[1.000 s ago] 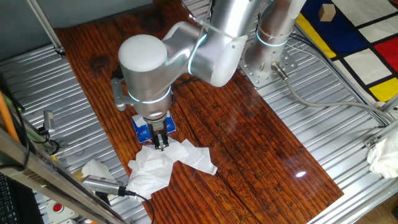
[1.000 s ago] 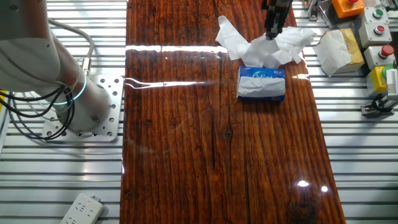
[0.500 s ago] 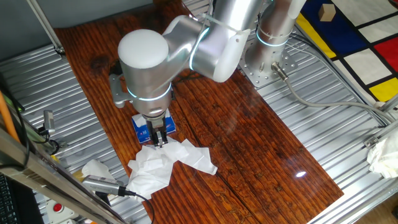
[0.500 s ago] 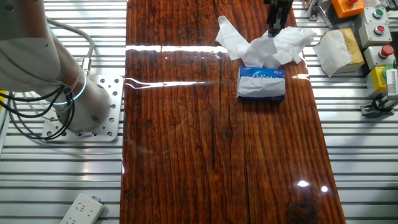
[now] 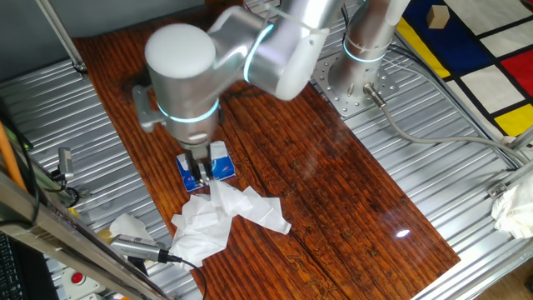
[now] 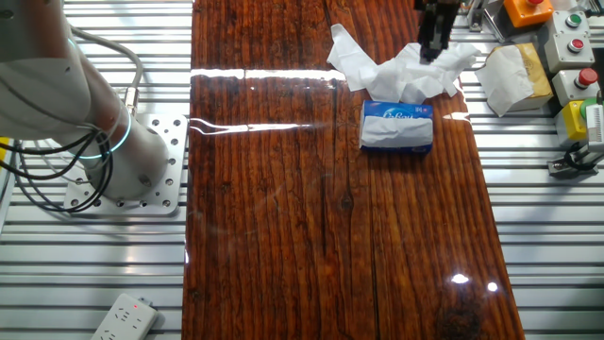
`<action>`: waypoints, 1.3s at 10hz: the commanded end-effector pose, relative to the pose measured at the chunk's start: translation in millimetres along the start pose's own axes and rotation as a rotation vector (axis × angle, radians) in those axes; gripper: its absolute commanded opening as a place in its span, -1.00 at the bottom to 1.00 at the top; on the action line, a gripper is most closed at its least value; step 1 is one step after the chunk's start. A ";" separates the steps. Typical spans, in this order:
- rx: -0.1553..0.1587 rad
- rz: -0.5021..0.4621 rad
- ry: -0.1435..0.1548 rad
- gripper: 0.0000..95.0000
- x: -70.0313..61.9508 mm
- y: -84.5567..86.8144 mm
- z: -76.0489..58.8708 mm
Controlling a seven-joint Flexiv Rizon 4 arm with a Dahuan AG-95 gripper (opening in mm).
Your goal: Pull out a napkin
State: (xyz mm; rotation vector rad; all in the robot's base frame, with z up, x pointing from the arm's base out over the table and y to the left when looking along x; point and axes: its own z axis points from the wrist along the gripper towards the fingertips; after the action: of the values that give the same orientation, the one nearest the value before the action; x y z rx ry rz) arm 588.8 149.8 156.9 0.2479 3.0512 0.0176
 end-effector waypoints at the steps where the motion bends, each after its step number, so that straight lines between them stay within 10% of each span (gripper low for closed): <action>1: 0.002 0.015 -0.011 -1.00 -2.9 -10.1 -3.1; 8: -0.009 0.054 -0.082 -1.00 3.6 -34.6 -25.2; 13: -0.014 0.045 -0.070 -1.00 16.9 -40.3 -25.9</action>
State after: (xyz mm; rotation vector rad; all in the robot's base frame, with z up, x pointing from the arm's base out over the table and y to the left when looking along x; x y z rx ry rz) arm 563.0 111.9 179.6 0.3088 2.9772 0.0313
